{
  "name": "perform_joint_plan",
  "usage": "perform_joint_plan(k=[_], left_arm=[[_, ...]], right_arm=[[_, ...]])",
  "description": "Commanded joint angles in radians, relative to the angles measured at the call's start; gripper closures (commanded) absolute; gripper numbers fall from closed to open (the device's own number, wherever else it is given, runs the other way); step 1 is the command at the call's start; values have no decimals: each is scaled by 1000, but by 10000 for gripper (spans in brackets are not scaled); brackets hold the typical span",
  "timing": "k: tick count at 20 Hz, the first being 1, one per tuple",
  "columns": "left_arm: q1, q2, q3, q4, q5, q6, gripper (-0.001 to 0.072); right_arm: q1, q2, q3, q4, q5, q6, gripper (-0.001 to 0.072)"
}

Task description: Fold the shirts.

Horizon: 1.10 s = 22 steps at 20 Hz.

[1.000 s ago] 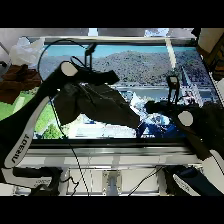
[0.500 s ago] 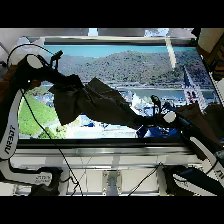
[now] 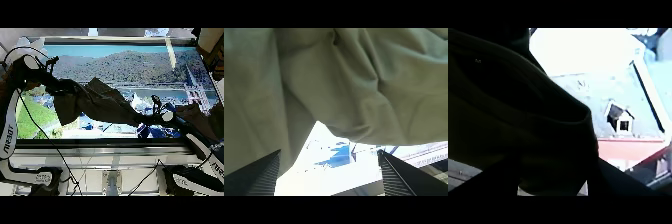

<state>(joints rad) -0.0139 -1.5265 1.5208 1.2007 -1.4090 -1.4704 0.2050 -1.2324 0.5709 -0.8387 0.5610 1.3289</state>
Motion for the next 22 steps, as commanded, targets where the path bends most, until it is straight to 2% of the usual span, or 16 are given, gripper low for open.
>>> perform_joint_plan(k=[1, 7, 13, 18, 22], left_arm=[[2, 0, 1, 11, -7, 0, 16], [1, 0, 1, 11, -6, -16, 16], [1, -1, 1, 9, -11, -27, 16], [1, -1, 1, 9, -11, -26, 16], [1, -1, 1, 9, -10, -26, 16]], right_arm=[[-46, 37, 1, -8, 4, -19, 246], [-177, 257, 1, -42, 114, -47, 246], [-218, 101, -2, -26, 129, -49, 246], [-218, -35, -1, 246, 109, -262, 246], [-218, -76, -1, 367, 103, -336, 246]])
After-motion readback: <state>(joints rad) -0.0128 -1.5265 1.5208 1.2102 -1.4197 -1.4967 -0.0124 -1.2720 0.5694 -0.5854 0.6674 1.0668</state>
